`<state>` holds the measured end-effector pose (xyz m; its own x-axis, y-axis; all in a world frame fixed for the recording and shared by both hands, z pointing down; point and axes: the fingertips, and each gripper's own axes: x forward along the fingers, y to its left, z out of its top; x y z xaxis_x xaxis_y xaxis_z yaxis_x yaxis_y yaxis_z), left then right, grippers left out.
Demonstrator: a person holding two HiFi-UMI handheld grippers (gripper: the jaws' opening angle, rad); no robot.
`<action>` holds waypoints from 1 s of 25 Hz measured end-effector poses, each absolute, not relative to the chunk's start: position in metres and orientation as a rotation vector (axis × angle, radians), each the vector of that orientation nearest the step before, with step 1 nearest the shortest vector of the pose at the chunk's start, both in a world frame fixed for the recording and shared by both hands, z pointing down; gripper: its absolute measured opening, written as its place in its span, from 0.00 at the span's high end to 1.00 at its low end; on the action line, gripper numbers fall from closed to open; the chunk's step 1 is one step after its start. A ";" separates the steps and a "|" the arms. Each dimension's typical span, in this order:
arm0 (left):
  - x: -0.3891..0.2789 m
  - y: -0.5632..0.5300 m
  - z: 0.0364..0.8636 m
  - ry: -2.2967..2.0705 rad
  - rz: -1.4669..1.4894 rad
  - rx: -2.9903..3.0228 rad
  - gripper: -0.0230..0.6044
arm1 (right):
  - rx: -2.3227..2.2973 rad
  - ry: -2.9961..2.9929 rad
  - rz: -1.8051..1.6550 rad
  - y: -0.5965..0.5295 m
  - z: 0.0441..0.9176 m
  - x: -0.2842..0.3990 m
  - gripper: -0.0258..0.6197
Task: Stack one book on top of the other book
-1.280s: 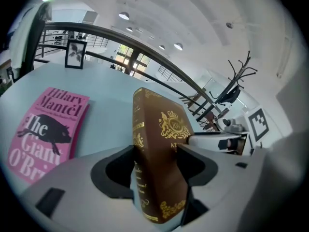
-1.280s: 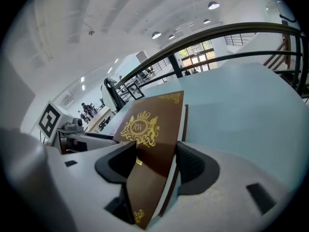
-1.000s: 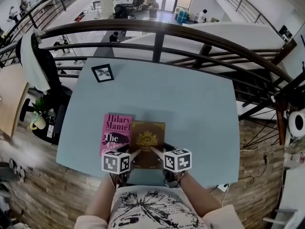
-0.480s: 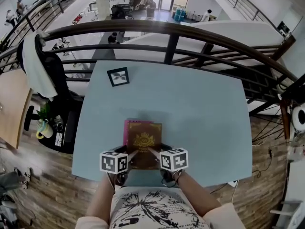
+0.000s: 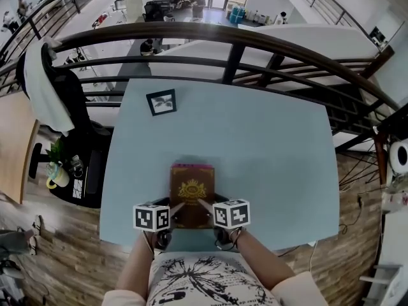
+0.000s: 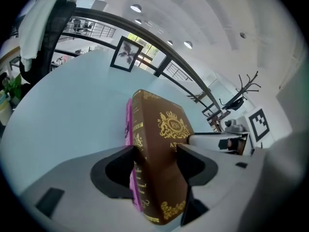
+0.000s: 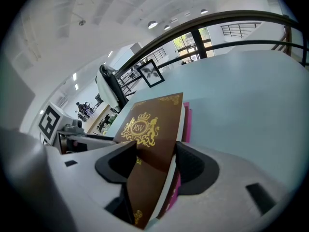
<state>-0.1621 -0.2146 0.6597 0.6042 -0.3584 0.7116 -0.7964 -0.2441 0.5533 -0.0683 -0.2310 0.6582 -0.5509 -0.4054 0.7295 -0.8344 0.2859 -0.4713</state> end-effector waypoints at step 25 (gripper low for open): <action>-0.192 -0.232 0.555 -1.236 0.387 2.113 0.89 | 1.371 -2.239 0.766 -0.241 0.564 -0.046 0.93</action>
